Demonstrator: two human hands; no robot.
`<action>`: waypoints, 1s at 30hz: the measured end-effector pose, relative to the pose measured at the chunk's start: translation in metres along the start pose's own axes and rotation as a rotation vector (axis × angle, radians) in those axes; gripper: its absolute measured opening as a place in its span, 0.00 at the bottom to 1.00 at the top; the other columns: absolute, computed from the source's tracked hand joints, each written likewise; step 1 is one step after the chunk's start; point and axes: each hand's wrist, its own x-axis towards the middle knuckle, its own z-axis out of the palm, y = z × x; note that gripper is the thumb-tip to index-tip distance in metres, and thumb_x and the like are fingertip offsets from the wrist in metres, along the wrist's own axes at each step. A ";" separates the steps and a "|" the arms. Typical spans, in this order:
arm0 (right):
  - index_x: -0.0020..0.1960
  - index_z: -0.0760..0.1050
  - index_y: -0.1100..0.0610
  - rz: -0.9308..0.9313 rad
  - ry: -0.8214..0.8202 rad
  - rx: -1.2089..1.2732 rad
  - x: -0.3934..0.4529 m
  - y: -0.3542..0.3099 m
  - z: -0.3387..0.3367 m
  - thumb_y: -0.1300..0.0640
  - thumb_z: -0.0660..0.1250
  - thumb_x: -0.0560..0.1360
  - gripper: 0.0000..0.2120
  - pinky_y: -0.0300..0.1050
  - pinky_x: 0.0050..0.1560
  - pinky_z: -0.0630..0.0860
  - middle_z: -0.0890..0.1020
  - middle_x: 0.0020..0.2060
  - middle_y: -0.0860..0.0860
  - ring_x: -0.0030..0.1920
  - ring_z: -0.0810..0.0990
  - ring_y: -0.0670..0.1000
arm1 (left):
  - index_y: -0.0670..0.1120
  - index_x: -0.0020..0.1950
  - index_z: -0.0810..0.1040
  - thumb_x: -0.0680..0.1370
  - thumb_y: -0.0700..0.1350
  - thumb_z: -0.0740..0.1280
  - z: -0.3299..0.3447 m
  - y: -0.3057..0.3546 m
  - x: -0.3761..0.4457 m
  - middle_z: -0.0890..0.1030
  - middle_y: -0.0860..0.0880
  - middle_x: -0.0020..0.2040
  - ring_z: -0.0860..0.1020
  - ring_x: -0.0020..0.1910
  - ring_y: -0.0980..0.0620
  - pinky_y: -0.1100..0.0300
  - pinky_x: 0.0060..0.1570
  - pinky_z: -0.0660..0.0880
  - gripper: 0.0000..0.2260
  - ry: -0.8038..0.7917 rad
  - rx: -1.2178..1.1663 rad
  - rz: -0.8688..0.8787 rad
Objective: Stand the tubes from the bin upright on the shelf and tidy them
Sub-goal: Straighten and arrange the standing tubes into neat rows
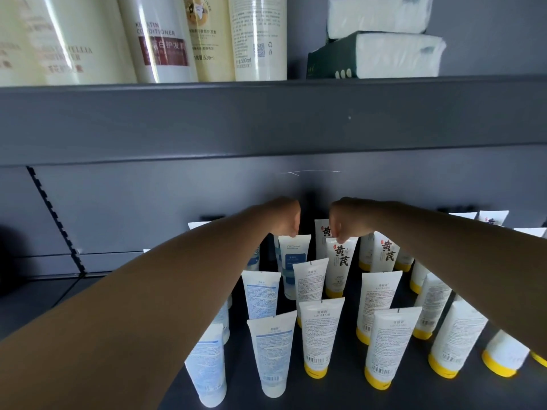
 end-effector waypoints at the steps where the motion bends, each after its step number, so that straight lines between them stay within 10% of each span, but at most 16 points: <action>1: 0.55 0.80 0.61 0.004 -0.001 0.002 0.000 0.000 -0.002 0.57 0.70 0.73 0.12 0.48 0.59 0.77 0.83 0.52 0.55 0.53 0.81 0.53 | 0.39 0.55 0.81 0.76 0.41 0.67 -0.004 -0.002 -0.002 0.83 0.44 0.53 0.80 0.52 0.46 0.57 0.55 0.76 0.10 0.009 0.007 -0.009; 11: 0.44 0.83 0.58 -0.146 0.217 0.075 0.000 -0.044 -0.052 0.60 0.68 0.72 0.05 0.42 0.53 0.75 0.85 0.45 0.50 0.48 0.81 0.50 | 0.43 0.51 0.83 0.73 0.42 0.71 -0.047 -0.079 -0.073 0.84 0.46 0.51 0.80 0.50 0.50 0.64 0.47 0.74 0.08 0.045 -0.043 -0.123; 30: 0.58 0.78 0.59 -0.304 0.078 0.141 0.050 -0.191 -0.049 0.63 0.67 0.74 0.13 0.40 0.52 0.72 0.81 0.55 0.52 0.53 0.78 0.52 | 0.42 0.56 0.80 0.73 0.43 0.72 -0.008 -0.177 -0.125 0.81 0.45 0.55 0.78 0.54 0.47 0.61 0.49 0.72 0.12 0.013 0.026 -0.260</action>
